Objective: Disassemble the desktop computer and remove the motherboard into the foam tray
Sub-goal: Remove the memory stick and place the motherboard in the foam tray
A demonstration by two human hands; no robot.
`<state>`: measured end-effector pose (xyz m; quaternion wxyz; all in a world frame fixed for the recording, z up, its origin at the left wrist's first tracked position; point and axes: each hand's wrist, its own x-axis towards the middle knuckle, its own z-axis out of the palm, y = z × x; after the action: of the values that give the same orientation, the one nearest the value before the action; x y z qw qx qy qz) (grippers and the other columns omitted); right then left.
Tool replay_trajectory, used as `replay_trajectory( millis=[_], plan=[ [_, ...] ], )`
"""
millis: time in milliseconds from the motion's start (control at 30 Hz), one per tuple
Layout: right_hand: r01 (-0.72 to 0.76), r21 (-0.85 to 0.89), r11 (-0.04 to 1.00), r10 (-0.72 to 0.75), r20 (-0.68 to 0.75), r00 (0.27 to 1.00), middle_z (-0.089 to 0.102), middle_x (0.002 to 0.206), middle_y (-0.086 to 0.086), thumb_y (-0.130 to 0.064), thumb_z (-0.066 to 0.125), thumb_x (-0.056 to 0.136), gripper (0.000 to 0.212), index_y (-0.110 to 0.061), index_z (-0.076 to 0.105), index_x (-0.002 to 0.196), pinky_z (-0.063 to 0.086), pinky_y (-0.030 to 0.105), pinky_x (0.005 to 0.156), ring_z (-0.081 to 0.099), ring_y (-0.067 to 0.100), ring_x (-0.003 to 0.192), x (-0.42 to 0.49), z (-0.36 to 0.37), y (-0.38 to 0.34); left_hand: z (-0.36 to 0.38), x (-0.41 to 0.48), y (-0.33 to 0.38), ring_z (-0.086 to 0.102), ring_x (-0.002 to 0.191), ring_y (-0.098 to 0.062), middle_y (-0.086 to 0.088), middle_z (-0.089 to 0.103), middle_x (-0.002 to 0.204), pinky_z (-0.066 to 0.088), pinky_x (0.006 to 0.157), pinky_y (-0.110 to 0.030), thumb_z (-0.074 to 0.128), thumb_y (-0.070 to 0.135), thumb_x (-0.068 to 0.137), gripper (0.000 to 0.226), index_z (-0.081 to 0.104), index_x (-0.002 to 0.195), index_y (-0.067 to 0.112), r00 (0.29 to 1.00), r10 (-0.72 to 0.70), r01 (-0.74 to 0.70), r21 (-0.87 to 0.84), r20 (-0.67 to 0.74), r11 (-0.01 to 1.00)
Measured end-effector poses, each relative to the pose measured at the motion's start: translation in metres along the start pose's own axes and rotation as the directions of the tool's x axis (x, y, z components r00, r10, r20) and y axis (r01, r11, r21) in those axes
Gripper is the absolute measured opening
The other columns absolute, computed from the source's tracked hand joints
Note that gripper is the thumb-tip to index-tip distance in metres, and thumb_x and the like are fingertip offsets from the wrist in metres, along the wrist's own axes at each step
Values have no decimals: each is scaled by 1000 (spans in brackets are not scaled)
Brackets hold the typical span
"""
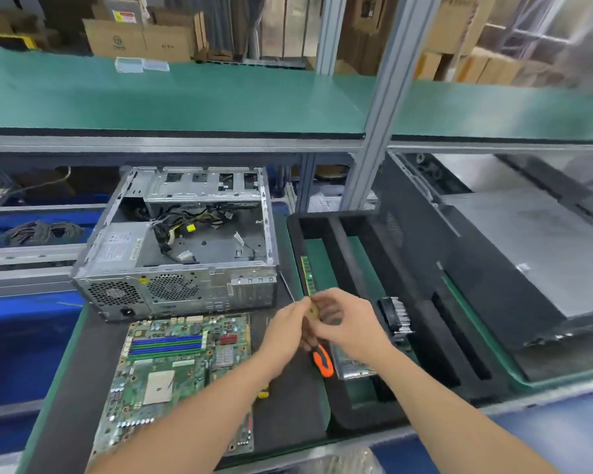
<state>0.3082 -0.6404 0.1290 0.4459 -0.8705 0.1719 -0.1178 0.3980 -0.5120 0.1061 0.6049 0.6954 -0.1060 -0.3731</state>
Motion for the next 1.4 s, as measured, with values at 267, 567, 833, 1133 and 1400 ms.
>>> replay_trajectory(
  millis=[267, 567, 833, 1133, 1400],
  plan=[
    [-24, -316, 948, 81, 170, 982, 69, 101, -1, -21, 83, 75, 41, -15, 71, 114, 56, 32, 86, 65, 14, 87, 59, -31, 55, 18, 46, 2, 68, 92, -15, 10, 71, 91, 53, 78, -27, 63, 24, 92, 16, 75, 93, 34, 938, 202, -10, 560, -282, 828],
    [109, -387, 916, 51, 381, 923, 56, 106, 0, -20, 83, 74, 45, -17, 67, 116, 55, 37, 84, 58, 18, 94, 88, -10, 89, 27, 56, -19, 55, 101, -20, 0, 44, 106, 54, 82, -38, 49, 16, 100, 37, 76, 119, 32, 947, 220, 78, 831, -234, 551],
    [119, -364, 924, 41, 401, 915, 48, 109, -5, -27, 82, 78, 45, -21, 64, 119, 52, 30, 84, 55, 15, 95, 87, -12, 95, 29, 50, -20, 57, 97, -19, 2, 44, 105, 54, 80, -38, 49, 15, 100, 34, 77, 113, 30, 937, 246, 62, 813, -247, 579],
    [259, -242, 935, -172, 331, 928, 63, 85, -10, -29, 65, 86, 10, -22, 70, 92, 40, 23, 70, 53, 2, 74, 58, 20, 25, -22, 6, -11, 55, 85, -14, 12, 56, 77, 38, 63, -30, 43, 32, 82, 27, 68, 75, 27, 812, 520, -82, 832, -263, 549],
    [156, -206, 966, -68, 380, 922, 58, 62, -4, -26, 62, 89, 17, -21, 62, 73, 31, 33, 60, 52, 18, 66, 25, 129, -67, -146, -57, -18, 58, 85, -19, 12, 65, 80, 44, 70, -33, 54, 21, 84, 22, 74, 78, 26, 762, 531, 6, 824, -372, 567]
  ],
)
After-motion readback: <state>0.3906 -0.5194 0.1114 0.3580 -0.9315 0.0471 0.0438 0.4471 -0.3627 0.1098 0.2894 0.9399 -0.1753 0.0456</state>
